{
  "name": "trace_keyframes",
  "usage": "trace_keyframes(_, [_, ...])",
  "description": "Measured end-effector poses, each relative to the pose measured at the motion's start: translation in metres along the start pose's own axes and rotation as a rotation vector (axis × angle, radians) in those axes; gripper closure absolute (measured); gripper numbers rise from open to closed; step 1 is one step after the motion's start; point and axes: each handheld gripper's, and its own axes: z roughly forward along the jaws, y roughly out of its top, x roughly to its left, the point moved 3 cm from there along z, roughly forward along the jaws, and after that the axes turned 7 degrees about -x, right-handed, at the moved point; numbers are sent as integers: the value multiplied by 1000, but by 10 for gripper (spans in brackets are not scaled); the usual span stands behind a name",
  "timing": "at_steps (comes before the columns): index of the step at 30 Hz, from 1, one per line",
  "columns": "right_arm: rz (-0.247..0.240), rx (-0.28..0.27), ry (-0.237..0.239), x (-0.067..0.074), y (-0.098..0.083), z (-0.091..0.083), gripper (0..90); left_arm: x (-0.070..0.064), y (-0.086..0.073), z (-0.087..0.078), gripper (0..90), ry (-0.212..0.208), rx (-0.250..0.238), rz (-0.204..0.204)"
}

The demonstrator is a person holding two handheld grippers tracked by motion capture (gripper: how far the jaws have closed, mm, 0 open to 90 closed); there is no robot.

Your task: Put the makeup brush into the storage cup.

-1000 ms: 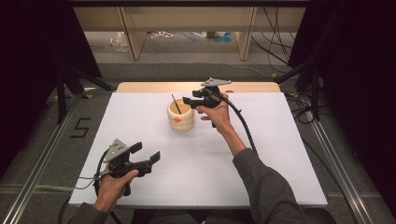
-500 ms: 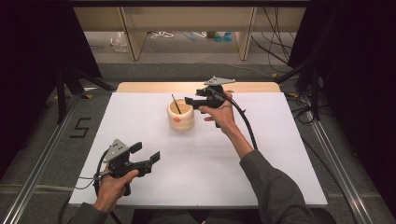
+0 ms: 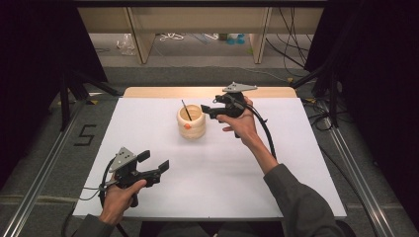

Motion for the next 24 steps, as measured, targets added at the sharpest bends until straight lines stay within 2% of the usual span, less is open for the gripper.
trace_keyframes(3, [-12,4,-6,5,-2,-8,254,-1,0,0,155,0,0,0])
trace_keyframes(4, [3,16,5,7,-3,-11,254,-1,0,0,155,-2,-2,0])
trace_keyframes(6, [-20,2,-5,8,-4,-16,254,0,0,1,155,-5,-3,1])
trace_keyframes(10, [5,-9,5,10,-7,-25,255,0,0,1,155,-5,-3,0])
trace_keyframes(11, [-7,-11,-6,10,-9,-28,256,0,0,1,155,-5,-2,1])
trace_keyframes(14, [2,-11,0,12,-10,-29,256,-1,0,1,155,-7,-2,0])
trace_keyframes(19, [-20,9,-5,15,-15,-36,253,-1,0,0,155,-6,-3,-3])
trace_keyframes(24, [-11,10,-2,17,-19,-43,252,-1,0,0,155,-6,-4,-1])
